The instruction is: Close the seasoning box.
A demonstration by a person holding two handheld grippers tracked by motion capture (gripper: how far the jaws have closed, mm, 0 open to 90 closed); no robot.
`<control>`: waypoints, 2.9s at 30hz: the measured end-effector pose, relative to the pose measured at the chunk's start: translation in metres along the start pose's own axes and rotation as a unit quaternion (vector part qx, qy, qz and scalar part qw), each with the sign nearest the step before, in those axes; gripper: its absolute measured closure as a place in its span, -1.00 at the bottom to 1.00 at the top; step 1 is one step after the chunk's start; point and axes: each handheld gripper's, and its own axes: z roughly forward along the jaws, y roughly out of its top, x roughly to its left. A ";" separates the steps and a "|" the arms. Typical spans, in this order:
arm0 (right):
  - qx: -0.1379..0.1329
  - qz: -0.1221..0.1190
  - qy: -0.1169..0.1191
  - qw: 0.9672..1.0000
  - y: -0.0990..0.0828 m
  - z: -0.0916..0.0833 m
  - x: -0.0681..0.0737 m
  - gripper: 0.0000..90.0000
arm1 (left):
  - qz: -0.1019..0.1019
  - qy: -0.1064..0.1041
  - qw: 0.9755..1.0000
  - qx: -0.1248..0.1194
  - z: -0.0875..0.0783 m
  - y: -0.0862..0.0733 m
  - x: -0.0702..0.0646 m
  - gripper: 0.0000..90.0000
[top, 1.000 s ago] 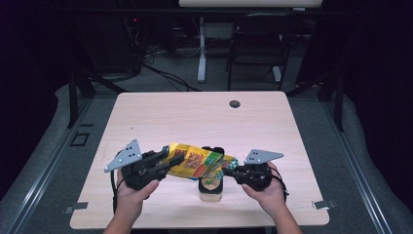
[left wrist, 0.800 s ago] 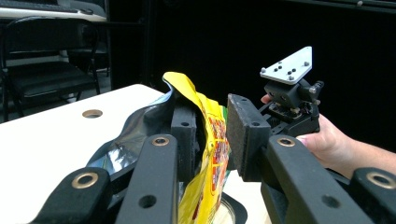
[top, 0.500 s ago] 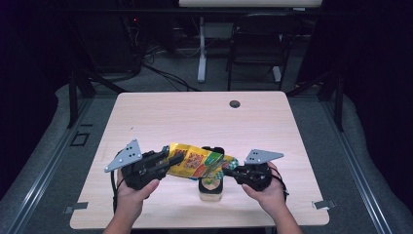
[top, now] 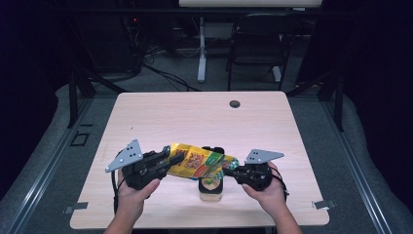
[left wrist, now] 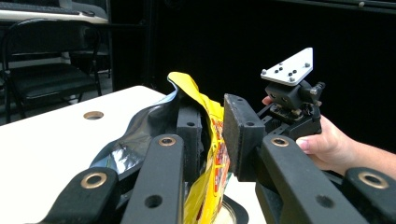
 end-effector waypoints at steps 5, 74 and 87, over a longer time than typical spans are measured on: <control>-0.001 -0.001 0.003 1.000 0.001 -0.001 0.000 0.90 | -0.002 -0.003 1.000 -0.004 -0.001 0.000 0.000 0.72; 0.019 0.001 0.035 0.999 -0.002 -0.007 -0.001 0.94 | 0.002 -0.011 1.000 -0.004 0.004 0.008 -0.005 0.73; -0.004 0.010 0.034 0.999 0.000 -0.017 -0.005 0.94 | -0.001 -0.007 1.000 -0.002 0.005 0.005 -0.004 0.73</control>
